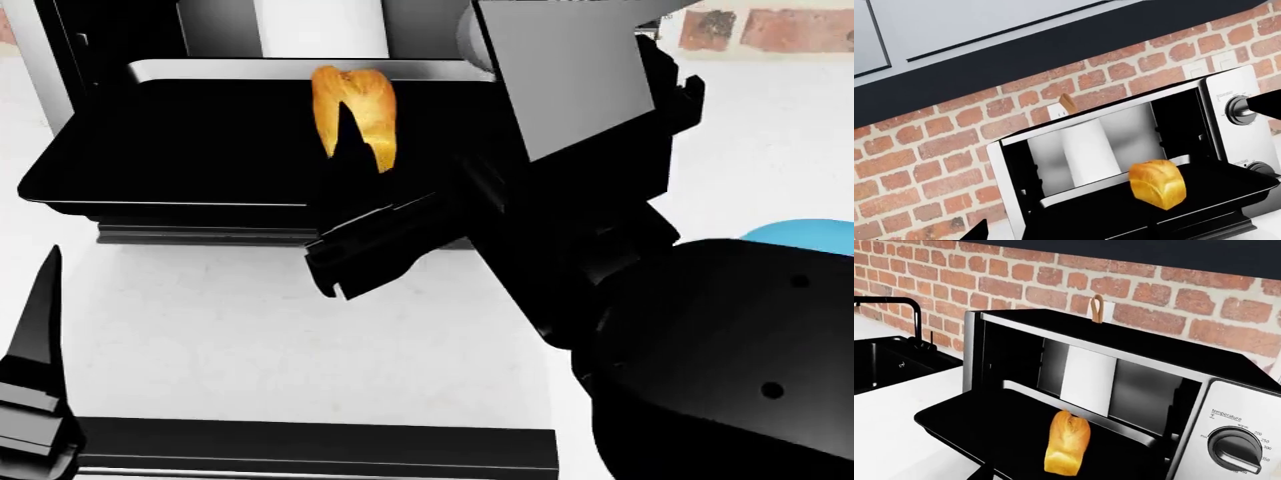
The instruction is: Pick the bread from the tray and place it on the plate on the counter.
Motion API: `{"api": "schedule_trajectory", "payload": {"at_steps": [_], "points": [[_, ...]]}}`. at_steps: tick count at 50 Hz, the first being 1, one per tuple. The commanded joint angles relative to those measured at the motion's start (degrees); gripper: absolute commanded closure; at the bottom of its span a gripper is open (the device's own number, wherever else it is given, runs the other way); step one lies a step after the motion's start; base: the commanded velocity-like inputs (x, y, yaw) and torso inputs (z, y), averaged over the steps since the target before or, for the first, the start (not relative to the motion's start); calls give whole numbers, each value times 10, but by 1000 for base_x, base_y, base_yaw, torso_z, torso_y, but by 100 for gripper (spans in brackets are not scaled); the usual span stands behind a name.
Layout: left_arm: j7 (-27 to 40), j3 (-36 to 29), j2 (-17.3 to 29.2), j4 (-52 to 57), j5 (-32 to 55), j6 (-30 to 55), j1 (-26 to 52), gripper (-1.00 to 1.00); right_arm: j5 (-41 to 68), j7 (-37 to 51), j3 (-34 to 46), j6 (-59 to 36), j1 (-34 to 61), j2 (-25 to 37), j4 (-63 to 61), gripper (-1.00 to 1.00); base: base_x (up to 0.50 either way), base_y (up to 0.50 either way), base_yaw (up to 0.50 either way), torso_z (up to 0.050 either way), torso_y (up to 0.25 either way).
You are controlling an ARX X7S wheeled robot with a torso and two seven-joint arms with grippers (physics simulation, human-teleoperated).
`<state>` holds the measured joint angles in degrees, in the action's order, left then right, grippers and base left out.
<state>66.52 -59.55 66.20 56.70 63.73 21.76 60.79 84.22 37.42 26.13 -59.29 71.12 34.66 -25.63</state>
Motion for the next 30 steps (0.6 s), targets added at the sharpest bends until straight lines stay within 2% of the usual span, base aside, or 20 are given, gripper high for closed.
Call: {"api": "schedule_trajectory", "payload": {"at_steps": [1, 30], "points": [[-8, -5, 7, -8, -15, -17, -16, -100, 3, -13, 19, -16, 29, -18, 35, -100, 0, 0, 0, 0, 0], [-8, -11, -1, -9, -14, -2, -14, -100, -60, -95, 86, -38, 84, -59, 151, -100, 0, 0, 0, 0, 0]]}}
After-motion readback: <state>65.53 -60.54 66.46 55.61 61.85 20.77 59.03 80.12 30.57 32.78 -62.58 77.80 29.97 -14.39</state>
